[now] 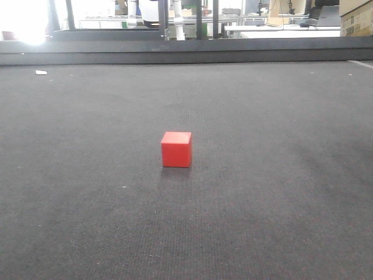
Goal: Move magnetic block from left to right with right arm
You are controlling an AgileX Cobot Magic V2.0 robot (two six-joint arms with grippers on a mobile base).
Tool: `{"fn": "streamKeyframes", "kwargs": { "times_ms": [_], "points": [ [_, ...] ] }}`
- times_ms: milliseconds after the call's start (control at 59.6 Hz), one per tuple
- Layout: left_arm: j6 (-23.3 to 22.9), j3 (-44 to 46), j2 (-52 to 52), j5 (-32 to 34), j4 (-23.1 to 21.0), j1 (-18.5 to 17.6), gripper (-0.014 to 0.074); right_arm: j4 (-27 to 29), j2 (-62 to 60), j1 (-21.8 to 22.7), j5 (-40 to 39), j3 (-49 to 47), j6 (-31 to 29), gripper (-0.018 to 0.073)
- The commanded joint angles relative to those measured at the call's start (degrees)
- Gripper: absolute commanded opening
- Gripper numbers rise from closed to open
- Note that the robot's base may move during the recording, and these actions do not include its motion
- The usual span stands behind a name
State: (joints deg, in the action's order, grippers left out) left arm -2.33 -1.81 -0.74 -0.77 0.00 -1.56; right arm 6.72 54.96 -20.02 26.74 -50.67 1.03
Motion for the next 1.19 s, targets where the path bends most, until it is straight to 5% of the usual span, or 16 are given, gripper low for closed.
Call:
{"fn": "streamKeyframes", "kwargs": {
  "times_ms": [0,185,571,1175],
  "points": [
    [-0.4,-0.5,-0.8,5.1,0.0,0.1,-0.0116,-0.2,5.9,-4.9,0.2,-7.3,3.4,0.0615],
    [-0.4,-0.5,-0.8,5.1,0.0,0.1,-0.0116,-3.1,20.3,-13.4,8.1,-19.3,17.6,0.0614],
    [-0.4,-0.5,-0.8,5.1,0.0,0.1,-0.0116,-21.1,41.5,-24.2,26.8,-37.4,45.2,0.0614],
    [-0.4,-0.5,-0.8,5.1,0.0,0.1,-0.0116,-23.9,54.4,-24.8,20.9,-39.4,53.9,0.0614]
  ]
}}
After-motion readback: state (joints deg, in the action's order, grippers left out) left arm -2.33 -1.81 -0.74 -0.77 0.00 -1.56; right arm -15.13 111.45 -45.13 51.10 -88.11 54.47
